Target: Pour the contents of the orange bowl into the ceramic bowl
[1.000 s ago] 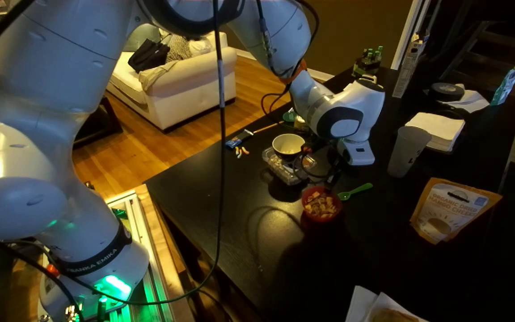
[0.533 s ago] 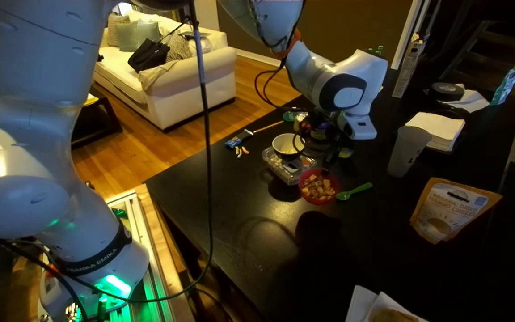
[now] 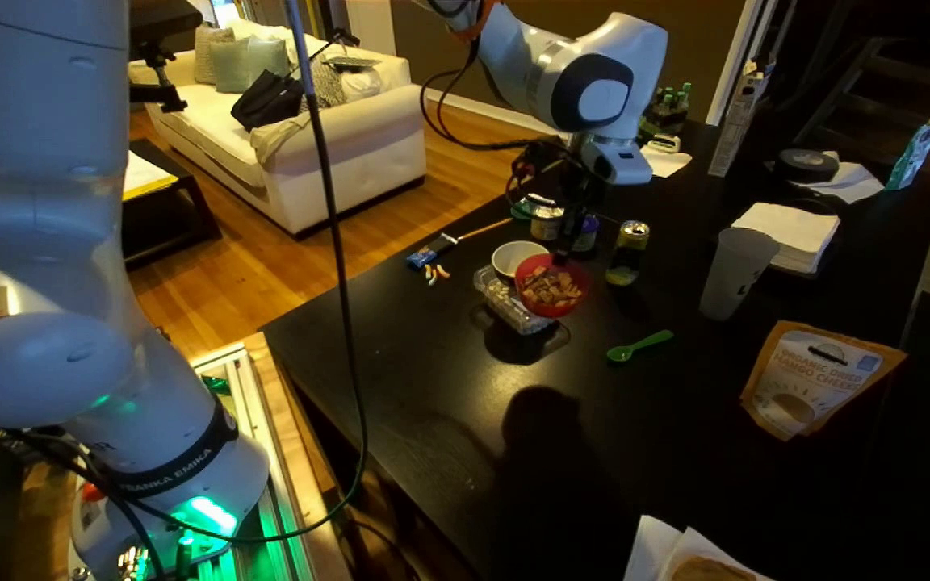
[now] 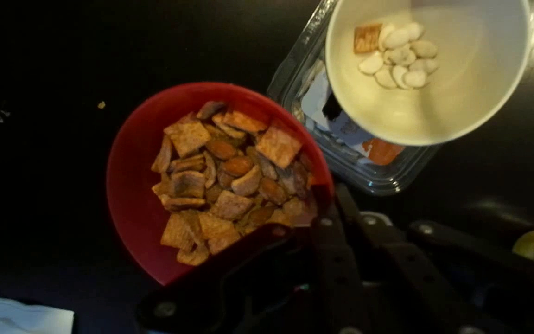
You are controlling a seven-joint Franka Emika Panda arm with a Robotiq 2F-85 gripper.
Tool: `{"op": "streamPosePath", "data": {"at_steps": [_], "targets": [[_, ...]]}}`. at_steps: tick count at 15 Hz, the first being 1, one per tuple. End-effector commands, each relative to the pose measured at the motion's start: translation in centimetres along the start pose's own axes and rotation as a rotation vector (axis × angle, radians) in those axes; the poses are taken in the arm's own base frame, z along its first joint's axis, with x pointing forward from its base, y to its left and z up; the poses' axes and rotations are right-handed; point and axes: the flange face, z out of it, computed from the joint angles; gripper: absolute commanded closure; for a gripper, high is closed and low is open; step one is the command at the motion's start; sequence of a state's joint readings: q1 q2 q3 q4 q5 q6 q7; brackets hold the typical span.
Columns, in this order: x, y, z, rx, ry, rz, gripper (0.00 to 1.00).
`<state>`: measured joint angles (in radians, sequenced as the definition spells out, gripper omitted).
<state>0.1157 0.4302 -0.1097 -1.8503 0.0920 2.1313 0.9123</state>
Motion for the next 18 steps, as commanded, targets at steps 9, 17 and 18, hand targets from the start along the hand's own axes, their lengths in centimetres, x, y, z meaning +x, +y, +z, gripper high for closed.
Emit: {"op": "streamPosePath", "data": {"at_steps": [9,17,18], "targets": [[-7.7,-1.2,-5.9,0.096,0.030,-0.252,0.99],[-7.6,-2.9,-5.7,0.283,-0.068,-0.419,0.99],[-7.6,-3.1,-5.6,0.297,-0.076,-0.438,0.99]]}}
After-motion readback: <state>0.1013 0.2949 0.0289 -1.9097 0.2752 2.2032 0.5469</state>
